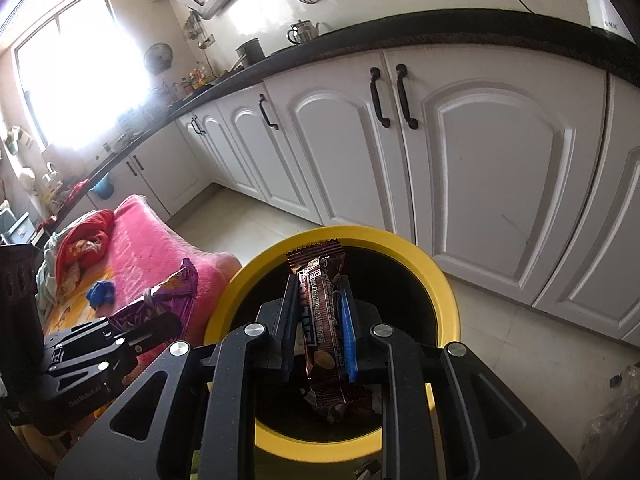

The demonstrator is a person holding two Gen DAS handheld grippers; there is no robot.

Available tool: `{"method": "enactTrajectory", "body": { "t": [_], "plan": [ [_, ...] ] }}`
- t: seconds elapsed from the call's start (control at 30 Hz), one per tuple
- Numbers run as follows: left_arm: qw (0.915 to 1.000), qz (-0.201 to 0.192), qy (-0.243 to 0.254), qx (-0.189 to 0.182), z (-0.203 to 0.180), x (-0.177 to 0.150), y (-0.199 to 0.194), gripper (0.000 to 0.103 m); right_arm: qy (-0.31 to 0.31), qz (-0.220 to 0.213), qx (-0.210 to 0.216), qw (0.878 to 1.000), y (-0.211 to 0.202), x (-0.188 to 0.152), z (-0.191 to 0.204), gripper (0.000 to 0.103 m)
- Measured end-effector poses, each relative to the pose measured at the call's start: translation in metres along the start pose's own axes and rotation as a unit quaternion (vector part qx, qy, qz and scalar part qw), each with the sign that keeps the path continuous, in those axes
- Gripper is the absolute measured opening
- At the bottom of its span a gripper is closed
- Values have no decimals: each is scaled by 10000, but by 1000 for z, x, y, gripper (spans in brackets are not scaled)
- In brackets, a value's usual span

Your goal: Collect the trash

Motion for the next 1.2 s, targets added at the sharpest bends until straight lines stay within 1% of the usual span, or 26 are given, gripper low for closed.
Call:
{"method": "enactTrajectory", "body": {
  "t": [0.2,0.6,0.83,0.87,0.93,1.0,1.07,1.13,1.2],
  "plan": [
    [9998,154,91,-1,-6,-3,16,11,106,114,-14,9999,12,-3,-9,19],
    [9989,441,151,14,-6,-6,46,12,222,363,81,9991,35,-7,-19,21],
    [9984,558,87,31,-2,-7,54,16,298,456,103,9985,44,-9,-24,22],
    [9983,581,68,40,-2,-7,55,18,309,460,103,9984,44,-9,-25,23],
    [9981,612,31,46,0,-7,56,32,340,466,103,9983,45,-9,-26,25],
    [9981,614,-6,40,2,-8,55,39,374,474,116,9981,45,-9,-28,29],
    [9982,600,-21,68,3,-9,52,47,378,475,119,9981,44,-9,-29,32],
    [9983,573,-66,91,6,-9,48,53,381,452,107,9982,42,-9,-28,33],
    [9985,531,-124,113,10,-8,42,59,379,429,82,9983,39,-8,-27,36]
  ]
}}
Point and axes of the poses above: each gripper's, at about its wrist camera, not at the fingertips, and y roughly the way its jaws point, z to its left, x to its top, the point moved 3 cm from there along y, roughly the way its jaws point, and after that the axes turned 8 degrees about -y, right-handed, at the moved point
